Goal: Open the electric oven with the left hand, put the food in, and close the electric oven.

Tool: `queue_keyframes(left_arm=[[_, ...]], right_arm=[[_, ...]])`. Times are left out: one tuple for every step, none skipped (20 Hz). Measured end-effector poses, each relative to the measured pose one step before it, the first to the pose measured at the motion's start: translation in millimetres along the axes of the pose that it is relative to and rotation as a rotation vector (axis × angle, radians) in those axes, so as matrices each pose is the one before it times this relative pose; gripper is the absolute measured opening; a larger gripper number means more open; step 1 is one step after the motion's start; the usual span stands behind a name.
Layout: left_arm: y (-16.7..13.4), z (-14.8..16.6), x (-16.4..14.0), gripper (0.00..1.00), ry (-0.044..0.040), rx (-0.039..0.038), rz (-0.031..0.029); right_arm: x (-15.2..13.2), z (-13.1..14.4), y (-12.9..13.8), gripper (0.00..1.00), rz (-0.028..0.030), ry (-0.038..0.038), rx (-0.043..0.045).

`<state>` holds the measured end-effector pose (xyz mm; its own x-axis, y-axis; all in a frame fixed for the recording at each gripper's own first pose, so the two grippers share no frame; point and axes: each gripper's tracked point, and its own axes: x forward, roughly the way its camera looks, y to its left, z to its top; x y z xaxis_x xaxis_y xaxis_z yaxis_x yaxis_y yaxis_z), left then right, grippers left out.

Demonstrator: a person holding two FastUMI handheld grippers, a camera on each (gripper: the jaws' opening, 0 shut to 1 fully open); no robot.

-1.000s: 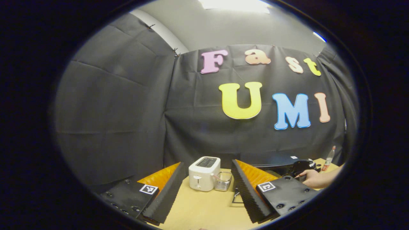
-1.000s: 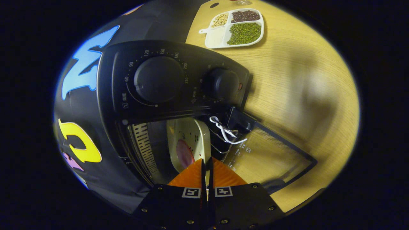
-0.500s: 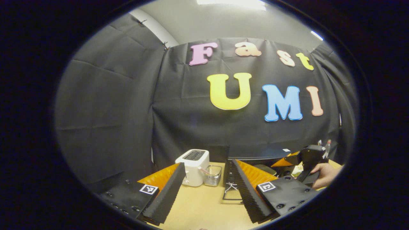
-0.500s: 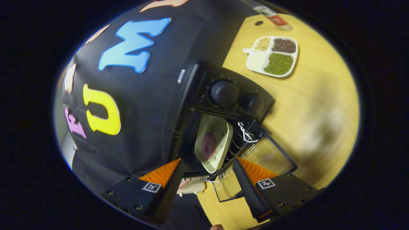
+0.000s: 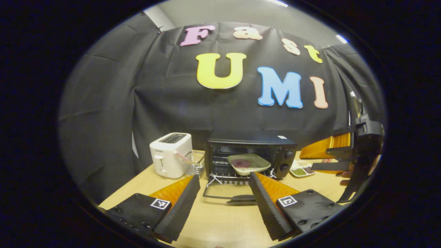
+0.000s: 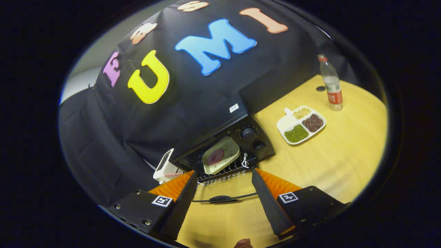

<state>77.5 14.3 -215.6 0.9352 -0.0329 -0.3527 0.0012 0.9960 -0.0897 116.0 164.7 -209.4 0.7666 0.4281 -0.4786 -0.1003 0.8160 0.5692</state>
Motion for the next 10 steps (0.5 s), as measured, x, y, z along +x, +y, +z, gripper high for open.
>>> queue_keyframes(left_arm=[[-5.87, -9.82, 5.23, 0.97, 0.02487, 0.00239, -0.01565], [-5.71, -12.25, 5.95, 0.94, 0.02494, 0.00210, -0.01463], [-5.50, -10.27, 6.14, 0.97, 0.02038, 0.00085, -0.01437], [-3.86, -10.98, 7.75, 1.00, 0.02341, 0.00214, -0.01180], [-4.83, -10.18, 7.17, 1.00, 0.02655, 0.00228, -0.01062], [-3.62, -11.35, 7.09, 0.98, 0.02668, 0.00250, -0.01065], [-3.55, -10.27, 7.73, 0.95, 0.02283, 0.00393, -0.00960], [-5.23, -7.11, 6.75, 0.98, 0.02419, 0.00393, -0.01125], [-4.22, -7.77, 7.67, 0.98, 0.02425, 0.00394, -0.01021], [-4.14, -8.35, 7.32, 1.00, 0.02280, 0.00285, -0.01064]], right_arm=[[-9.58, 4.27, -2.86, 0.97, -0.00920, -0.01579, -0.03466], [-8.99, 3.95, -2.82, 0.97, -0.00617, -0.01558, -0.03248], [-7.61, 5.54, -2.94, 0.97, -0.00656, -0.01705, -0.03039], [-7.50, 5.35, -2.94, 0.97, -0.01310, -0.01622, -0.02697], [-8.22, 6.55, -4.50, 0.97, -0.00988, -0.01960, -0.02931], [-6.05, 7.11, -4.16, 0.97, -0.01663, -0.02510, -0.03074], [-6.92, 8.71, -6.19, 0.96, -0.01771, -0.02731, -0.02946], [-7.55, 7.43, -4.76, 0.97, -0.01756, -0.02652, -0.03271], [-6.63, 9.24, -4.51, 0.97, -0.01914, -0.02694, -0.02990], [-5.79, 7.62, -5.64, 0.97, -0.01700, -0.02611, -0.02906]])
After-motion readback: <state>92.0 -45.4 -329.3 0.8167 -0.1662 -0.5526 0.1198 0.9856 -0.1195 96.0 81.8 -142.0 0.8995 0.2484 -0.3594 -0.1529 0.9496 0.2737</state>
